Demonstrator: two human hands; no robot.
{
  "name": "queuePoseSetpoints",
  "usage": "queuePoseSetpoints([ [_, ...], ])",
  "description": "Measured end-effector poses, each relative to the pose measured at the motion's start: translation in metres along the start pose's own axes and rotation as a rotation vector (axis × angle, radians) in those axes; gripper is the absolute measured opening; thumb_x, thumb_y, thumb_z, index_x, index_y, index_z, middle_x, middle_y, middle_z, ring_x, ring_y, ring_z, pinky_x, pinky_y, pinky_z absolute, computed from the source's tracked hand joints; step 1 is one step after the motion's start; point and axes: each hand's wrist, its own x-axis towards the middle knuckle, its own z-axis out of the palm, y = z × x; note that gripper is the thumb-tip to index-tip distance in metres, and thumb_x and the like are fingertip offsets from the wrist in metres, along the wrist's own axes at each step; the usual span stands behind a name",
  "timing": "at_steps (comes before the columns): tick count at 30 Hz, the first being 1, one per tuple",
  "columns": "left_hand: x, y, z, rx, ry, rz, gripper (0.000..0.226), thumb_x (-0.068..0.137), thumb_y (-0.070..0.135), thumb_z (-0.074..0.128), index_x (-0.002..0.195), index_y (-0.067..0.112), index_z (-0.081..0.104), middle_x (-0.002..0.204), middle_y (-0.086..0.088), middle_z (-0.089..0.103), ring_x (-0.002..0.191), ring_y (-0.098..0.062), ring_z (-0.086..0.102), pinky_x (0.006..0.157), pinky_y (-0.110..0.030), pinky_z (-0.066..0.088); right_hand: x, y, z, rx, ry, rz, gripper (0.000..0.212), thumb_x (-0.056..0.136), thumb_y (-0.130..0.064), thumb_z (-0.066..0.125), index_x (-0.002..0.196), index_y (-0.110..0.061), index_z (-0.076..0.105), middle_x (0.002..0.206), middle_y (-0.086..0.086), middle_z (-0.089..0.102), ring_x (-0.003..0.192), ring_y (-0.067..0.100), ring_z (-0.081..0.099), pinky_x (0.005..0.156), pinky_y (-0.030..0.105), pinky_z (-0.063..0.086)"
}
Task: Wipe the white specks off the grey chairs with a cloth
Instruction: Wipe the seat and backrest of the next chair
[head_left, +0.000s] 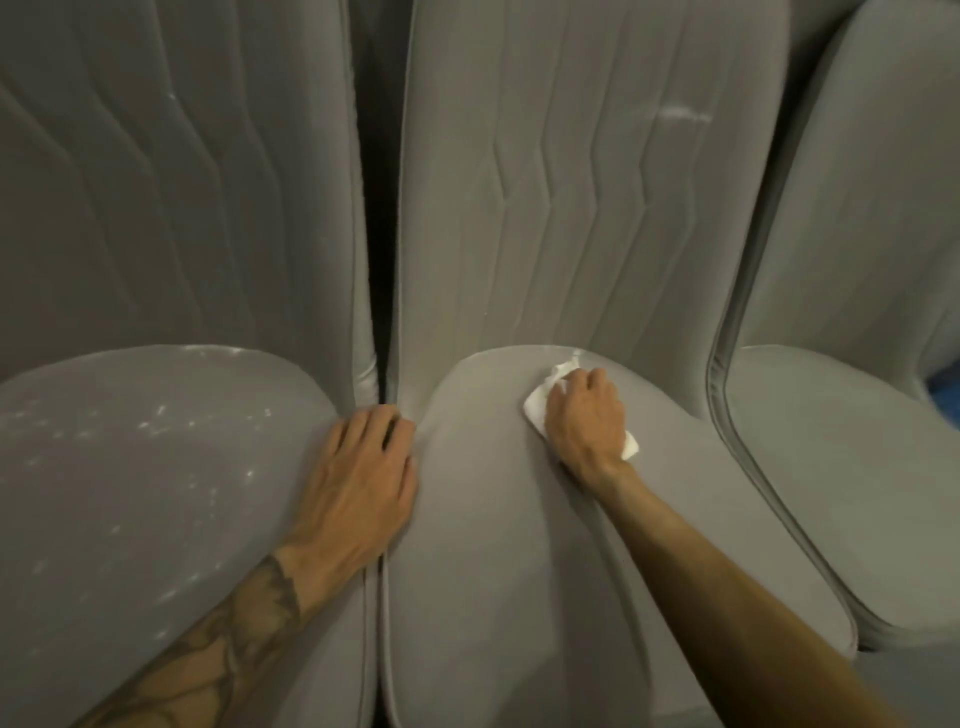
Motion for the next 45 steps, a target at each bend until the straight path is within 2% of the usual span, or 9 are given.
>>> queuePoseSetpoints([
  [5,0.014,-0.009,0.019,0.004,0.081,-0.020,0.025,0.094,0.023,0.052,0.113,0.013,0.064,0.119,-0.010,0.059,0.106,-0.033,0.061,0.092,-0.047,0.046,0.048,0.056,0.002,0.031,0.191,0.353,0.031,0.101,-0.023,0.043,0.113,0.002,0.058,0.120,0.021,0.054,0.110,0.040,0.050,0.092,0.046,0.036],
  [7,0.013,-0.011,0.027,0.019,0.103,-0.015,0.027,0.095,0.025,0.051,0.117,0.014,0.062,0.122,-0.008,0.056,0.110,-0.031,0.058,0.096,-0.046,0.043,0.058,0.062,0.011,0.103,0.233,0.395,0.030,0.101,-0.021,0.044,0.108,0.003,0.060,0.118,0.022,0.054,0.109,0.041,0.050,0.093,0.045,0.036],
  [14,0.013,-0.010,0.033,0.059,0.083,-0.045,0.033,0.097,0.029,0.050,0.122,0.012,0.062,0.125,-0.008,0.054,0.113,-0.031,0.056,0.097,-0.047,0.043,0.085,0.042,0.024,0.201,0.089,0.037,0.031,0.103,-0.021,0.042,0.113,0.002,0.061,0.118,0.021,0.056,0.112,0.038,0.051,0.098,0.041,0.038],
  [19,0.013,-0.009,0.032,0.041,0.080,-0.061,0.035,0.095,0.028,0.050,0.122,0.010,0.063,0.125,-0.008,0.055,0.114,-0.032,0.057,0.098,-0.048,0.042,0.086,0.051,0.027,0.117,0.147,0.079,0.032,0.104,-0.021,0.043,0.109,0.001,0.066,0.112,0.022,0.060,0.107,0.038,0.052,0.094,0.039,0.037],
  [25,0.011,-0.013,0.035,0.050,0.096,-0.057,0.036,0.094,0.029,0.050,0.125,0.012,0.061,0.126,-0.006,0.053,0.115,-0.031,0.055,0.098,-0.046,0.040,0.093,0.026,0.026,0.276,0.040,-0.058,0.028,0.101,-0.020,0.045,0.109,0.001,0.062,0.114,0.018,0.057,0.109,0.034,0.053,0.095,0.039,0.041],
  [30,0.012,-0.013,0.040,0.043,0.117,-0.045,0.036,0.094,0.030,0.049,0.125,0.013,0.059,0.127,-0.006,0.052,0.114,-0.031,0.054,0.098,-0.046,0.038,0.090,0.042,0.020,0.291,0.079,0.026,0.032,0.101,-0.024,0.047,0.106,0.001,0.065,0.111,0.021,0.059,0.107,0.038,0.055,0.090,0.041,0.040],
  [36,0.012,-0.014,0.038,0.030,0.122,-0.043,0.037,0.096,0.031,0.048,0.127,0.014,0.059,0.127,-0.005,0.053,0.117,-0.030,0.055,0.100,-0.044,0.039,0.094,0.013,0.025,0.323,-0.080,-0.230,0.029,0.099,-0.026,0.051,0.108,-0.004,0.069,0.113,0.018,0.061,0.111,0.033,0.054,0.095,0.037,0.042],
  [42,0.012,-0.010,0.038,0.047,0.123,-0.032,0.038,0.095,0.030,0.046,0.127,0.012,0.060,0.127,-0.008,0.054,0.117,-0.032,0.056,0.100,-0.046,0.039,0.095,0.050,0.024,0.245,0.043,-0.057,0.029,0.099,-0.023,0.048,0.111,-0.003,0.065,0.114,0.017,0.058,0.110,0.034,0.054,0.097,0.041,0.040],
  [45,0.012,-0.009,0.035,0.034,0.113,-0.041,0.038,0.095,0.028,0.047,0.126,0.012,0.060,0.127,-0.008,0.054,0.118,-0.031,0.056,0.101,-0.045,0.039,0.095,0.018,0.031,0.302,-0.048,-0.203,0.030,0.098,-0.028,0.051,0.114,-0.006,0.064,0.118,0.015,0.059,0.113,0.031,0.054,0.096,0.038,0.042],
])
